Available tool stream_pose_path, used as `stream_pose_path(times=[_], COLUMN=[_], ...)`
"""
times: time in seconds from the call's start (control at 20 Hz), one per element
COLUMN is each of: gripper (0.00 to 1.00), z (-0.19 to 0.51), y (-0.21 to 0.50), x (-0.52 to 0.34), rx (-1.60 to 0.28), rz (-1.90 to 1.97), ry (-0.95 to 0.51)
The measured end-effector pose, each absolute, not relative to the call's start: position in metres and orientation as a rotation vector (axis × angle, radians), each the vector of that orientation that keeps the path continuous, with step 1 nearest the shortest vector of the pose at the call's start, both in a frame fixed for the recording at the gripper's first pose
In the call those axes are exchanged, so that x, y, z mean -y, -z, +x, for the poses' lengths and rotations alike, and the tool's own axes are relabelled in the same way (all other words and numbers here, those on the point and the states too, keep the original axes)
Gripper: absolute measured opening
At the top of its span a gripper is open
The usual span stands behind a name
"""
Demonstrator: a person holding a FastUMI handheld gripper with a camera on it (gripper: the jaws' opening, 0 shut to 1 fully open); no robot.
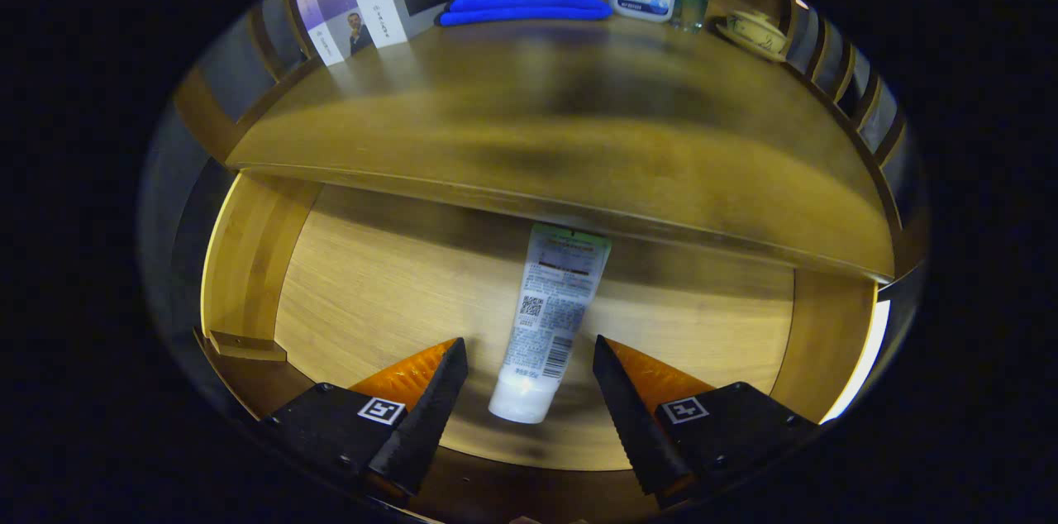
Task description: Pull open the drawer, take out the items inside it, and place them on the countertop above the cabinet.
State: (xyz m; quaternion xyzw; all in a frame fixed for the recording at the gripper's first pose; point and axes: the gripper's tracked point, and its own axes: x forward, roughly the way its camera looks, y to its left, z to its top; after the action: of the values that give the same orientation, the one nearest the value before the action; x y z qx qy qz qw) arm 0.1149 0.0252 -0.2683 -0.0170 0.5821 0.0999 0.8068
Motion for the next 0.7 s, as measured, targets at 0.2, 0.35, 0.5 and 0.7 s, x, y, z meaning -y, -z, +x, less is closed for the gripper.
stream_pose_path(times=[0.2, 0.35, 0.5, 0.7], gripper=[0.95, 0.85, 0.73, 0.56], z=[0.119, 0.122, 0.123, 0.122], y=[0.27, 0.274, 0.277, 0.279], x=[-0.028, -0.023, -0.016, -0.016], rx=[-1.284, -1.294, -1.306, -1.321], rz=[0.0, -0.07, -0.13, -0.158], ry=[-0.196, -0.183, -0.166, -0.19])
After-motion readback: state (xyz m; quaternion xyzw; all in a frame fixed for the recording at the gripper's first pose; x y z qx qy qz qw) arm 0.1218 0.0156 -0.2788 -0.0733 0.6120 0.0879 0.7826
